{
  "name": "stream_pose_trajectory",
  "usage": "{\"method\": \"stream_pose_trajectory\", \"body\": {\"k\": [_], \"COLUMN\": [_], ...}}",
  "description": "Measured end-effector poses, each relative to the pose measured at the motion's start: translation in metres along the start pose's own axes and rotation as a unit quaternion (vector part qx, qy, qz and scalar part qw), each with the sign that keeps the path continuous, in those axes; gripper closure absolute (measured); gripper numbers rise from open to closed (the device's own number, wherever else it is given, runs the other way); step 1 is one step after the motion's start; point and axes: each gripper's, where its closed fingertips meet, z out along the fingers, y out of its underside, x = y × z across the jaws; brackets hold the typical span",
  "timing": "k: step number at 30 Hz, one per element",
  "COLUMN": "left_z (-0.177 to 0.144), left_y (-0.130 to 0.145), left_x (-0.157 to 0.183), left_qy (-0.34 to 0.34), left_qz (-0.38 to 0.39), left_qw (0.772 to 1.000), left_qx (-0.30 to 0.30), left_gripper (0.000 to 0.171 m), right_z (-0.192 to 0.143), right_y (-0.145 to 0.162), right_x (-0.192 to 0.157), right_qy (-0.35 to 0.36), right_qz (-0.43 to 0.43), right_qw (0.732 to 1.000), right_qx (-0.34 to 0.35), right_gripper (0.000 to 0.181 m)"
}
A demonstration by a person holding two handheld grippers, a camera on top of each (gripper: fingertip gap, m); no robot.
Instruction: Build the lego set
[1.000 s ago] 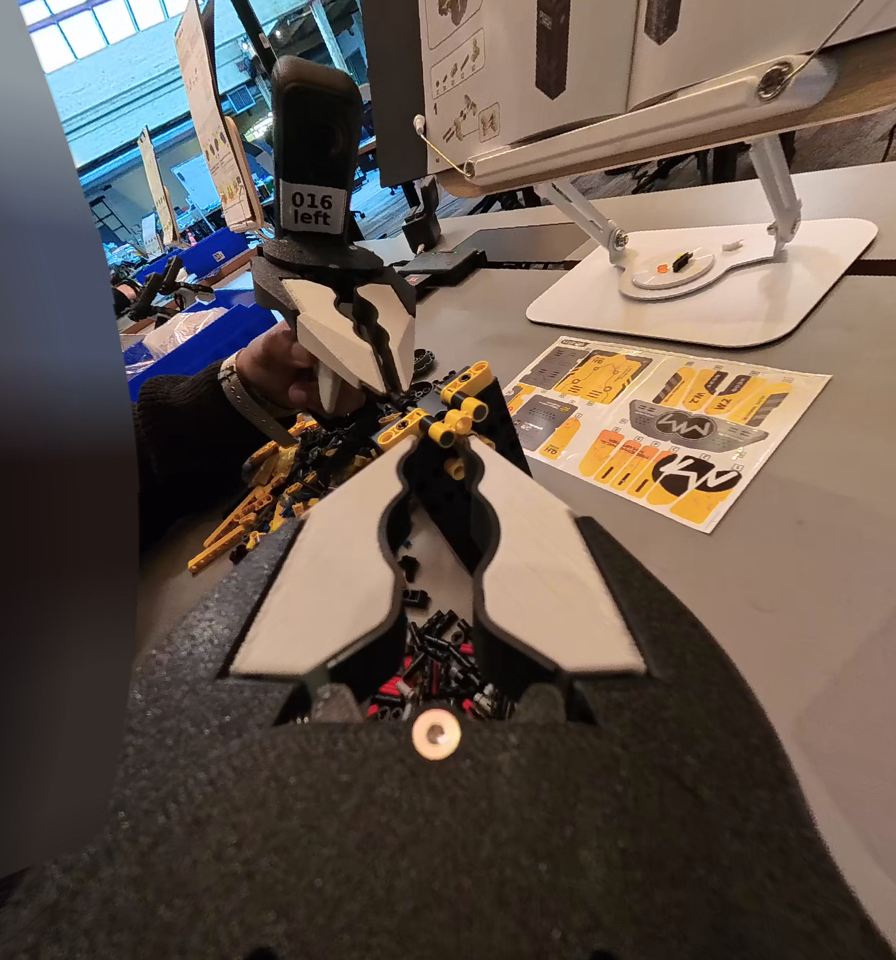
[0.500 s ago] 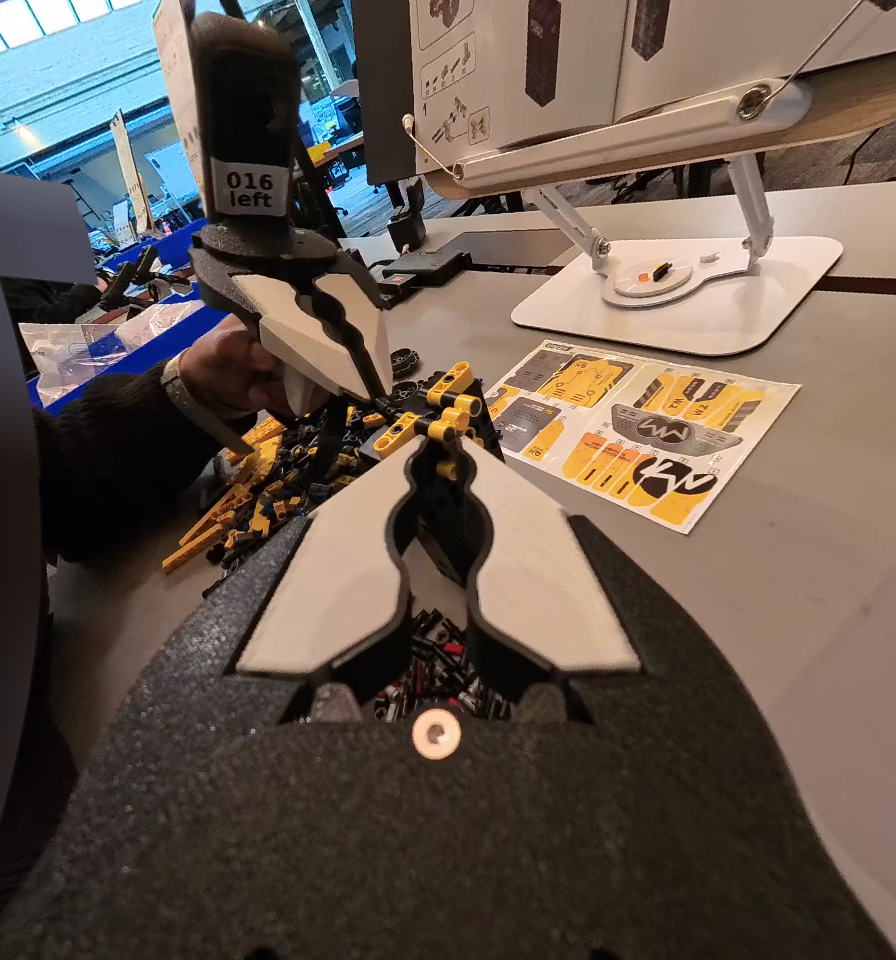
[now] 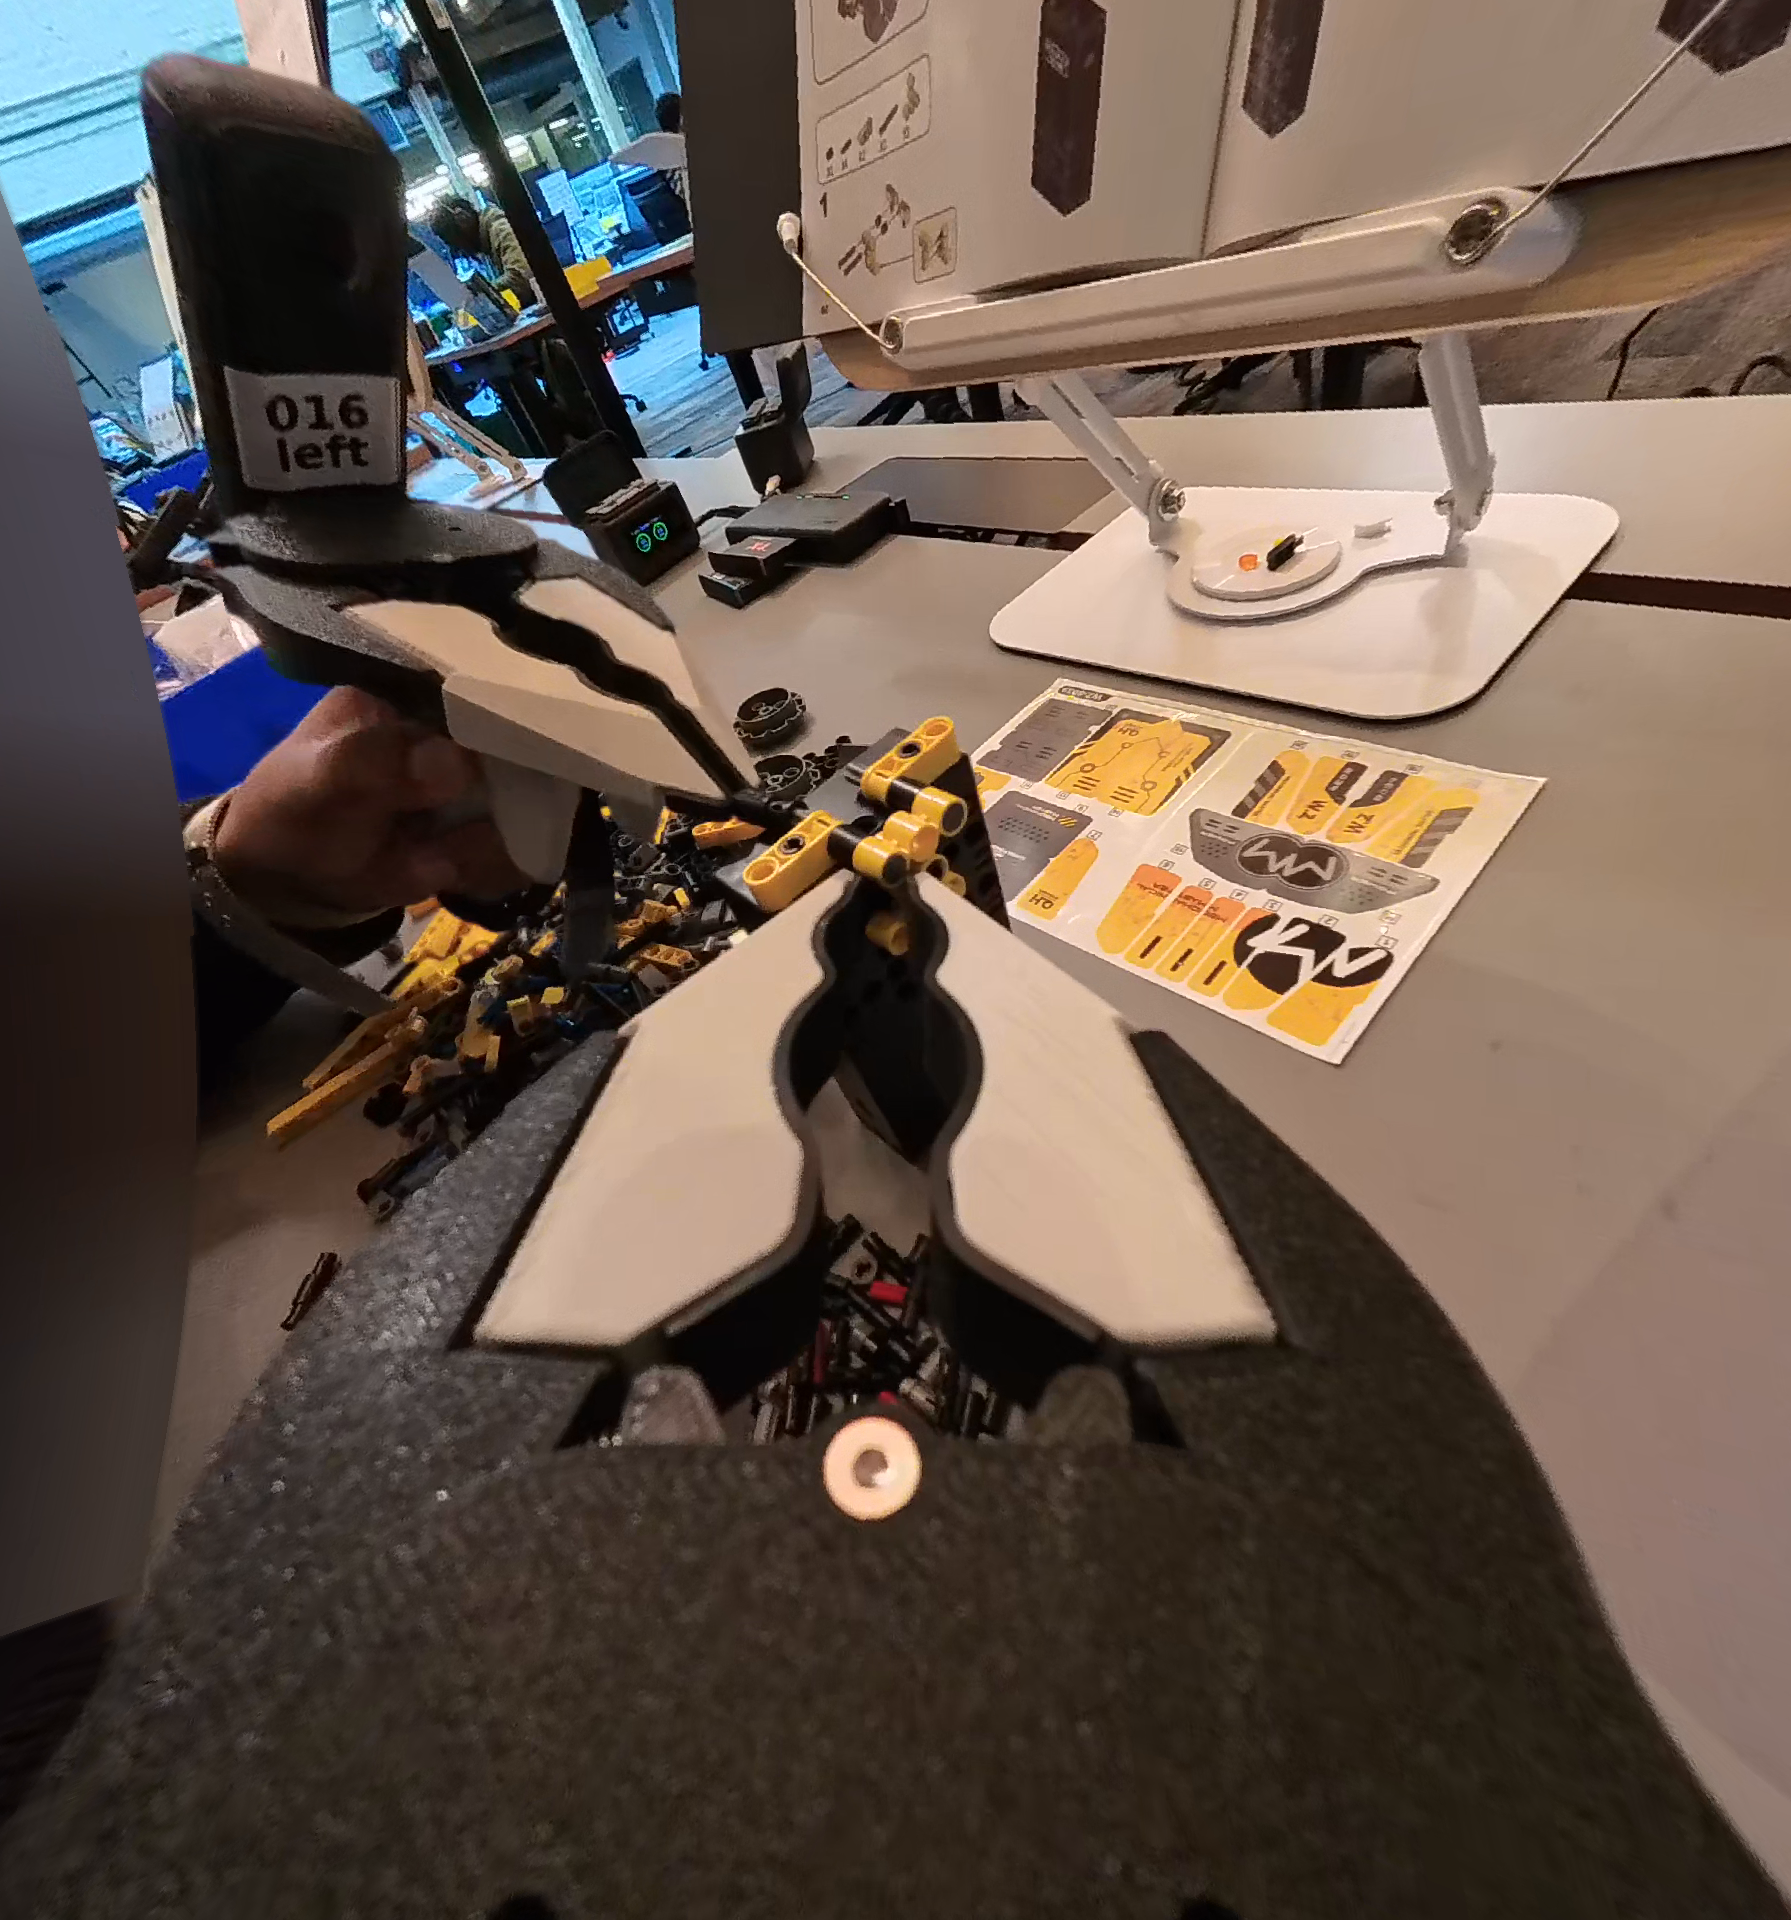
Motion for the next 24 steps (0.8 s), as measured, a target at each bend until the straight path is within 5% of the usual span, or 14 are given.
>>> {"method": "stream_pose_trajectory", "body": {"k": [24], "left_z": [-0.002], "left_y": [0.0012], "left_x": [-0.0043], "left_qy": [0.094], "left_qz": [0.096], "left_qw": [0.986], "left_qx": [-0.098], "left_gripper": [0.168], "right_z": [0.0005], "right_y": [0.0034], "right_x": [-0.0019], "right_qy": [-0.018], "right_qz": [-0.021], "right_qw": [0.999], "right_qx": [-0.016], "right_gripper": [0.181]}}
